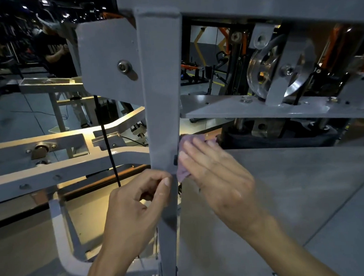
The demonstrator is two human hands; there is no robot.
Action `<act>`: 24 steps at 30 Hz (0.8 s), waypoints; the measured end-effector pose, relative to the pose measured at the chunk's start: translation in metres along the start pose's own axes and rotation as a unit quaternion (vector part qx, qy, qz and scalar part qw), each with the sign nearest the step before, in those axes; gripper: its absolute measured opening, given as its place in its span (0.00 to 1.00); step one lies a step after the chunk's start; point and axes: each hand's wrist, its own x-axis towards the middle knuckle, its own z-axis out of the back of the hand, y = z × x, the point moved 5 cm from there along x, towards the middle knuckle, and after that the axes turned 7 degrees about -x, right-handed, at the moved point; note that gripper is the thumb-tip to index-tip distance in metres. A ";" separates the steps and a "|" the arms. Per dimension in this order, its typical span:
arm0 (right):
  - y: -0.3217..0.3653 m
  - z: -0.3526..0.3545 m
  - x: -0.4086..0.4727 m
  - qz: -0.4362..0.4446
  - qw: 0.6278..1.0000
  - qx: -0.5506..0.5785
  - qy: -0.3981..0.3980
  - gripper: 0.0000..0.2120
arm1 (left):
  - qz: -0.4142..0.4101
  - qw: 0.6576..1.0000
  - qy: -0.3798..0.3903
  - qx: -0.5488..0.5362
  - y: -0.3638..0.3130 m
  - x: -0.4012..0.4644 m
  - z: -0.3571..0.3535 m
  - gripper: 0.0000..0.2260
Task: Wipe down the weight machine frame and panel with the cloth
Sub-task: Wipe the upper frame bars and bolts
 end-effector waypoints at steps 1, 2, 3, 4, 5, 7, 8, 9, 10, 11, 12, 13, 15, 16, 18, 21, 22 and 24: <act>0.009 -0.003 0.001 0.014 1.000 0.005 0.001 0.12 | -0.005 1.000 0.001 -0.002 0.000 -0.001 0.001 0.05; 0.014 -0.004 0.002 0.024 1.000 0.007 0.001 0.12 | -0.007 1.000 -0.001 -0.007 0.001 -0.002 0.003 0.05; 0.016 -0.003 0.001 0.029 1.000 0.008 0.001 0.11 | -0.007 1.000 -0.005 -0.010 0.002 -0.004 0.004 0.06; 0.016 -0.003 0.001 0.033 0.999 0.007 0.001 0.10 | -0.007 1.000 -0.009 -0.012 0.003 -0.005 0.006 0.06; 0.015 -0.003 0.002 0.036 0.999 0.007 0.000 0.09 | -0.007 1.000 -0.013 -0.011 0.004 -0.005 0.006 0.07; 0.015 -0.004 0.001 0.040 0.999 0.010 -0.003 0.08 | -0.005 1.000 -0.013 -0.009 0.005 -0.007 0.005 0.07; 0.017 -0.006 0.000 0.041 0.999 0.012 -0.002 0.07 | -0.003 1.000 -0.009 -0.009 0.005 -0.008 0.004 0.07; 0.019 -0.007 -0.002 0.042 0.999 0.013 0.003 0.06 | 0.000 1.000 -0.006 -0.008 0.005 -0.008 0.003 0.07; 0.021 -0.008 -0.005 0.044 0.999 0.013 0.010 0.06 | 0.001 1.000 -0.003 -0.007 0.003 -0.008 0.002 0.06; 0.021 -0.009 -0.007 0.047 0.999 0.014 0.017 0.06 | 0.000 1.000 -0.001 -0.006 0.003 -0.009 0.001 0.06; 0.022 -0.008 -0.008 0.052 0.998 0.013 0.025 0.06 | -0.001 1.000 0.000 -0.005 0.001 -0.009 0.001 0.06; 0.023 -0.007 -0.007 0.057 0.998 0.008 0.032 0.06 | -0.001 1.000 -0.001 -0.003 0.001 -0.009 0.001 0.07; 0.025 -0.001 -0.002 0.069 0.997 0.001 0.042 0.06 | 0.002 1.000 -0.003 -0.004 0.000 -0.011 0.002 0.07; 0.027 0.003 0.003 0.073 0.996 0.003 0.043 0.07 | 0.003 1.000 -0.006 -0.010 -0.001 -0.012 0.003 0.06; 0.027 0.010 0.013 0.080 0.996 0.008 0.028 0.07 | 0.004 1.000 -0.017 -0.019 -0.003 -0.013 0.006 0.06; 0.028 0.000 0.014 0.081 0.996 0.006 0.032 0.06 | 0.020 0.999 -0.026 -0.015 0.001 -0.013 0.009 0.06; 0.031 -0.009 0.007 0.082 0.995 0.005 0.055 0.06 | 0.030 0.999 -0.019 0.005 0.004 -0.014 0.009 0.07; 0.038 -0.027 -0.016 0.091 0.989 0.007 0.120 0.05 | 0.051 0.998 -0.003 0.041 0.010 -0.019 0.009 0.08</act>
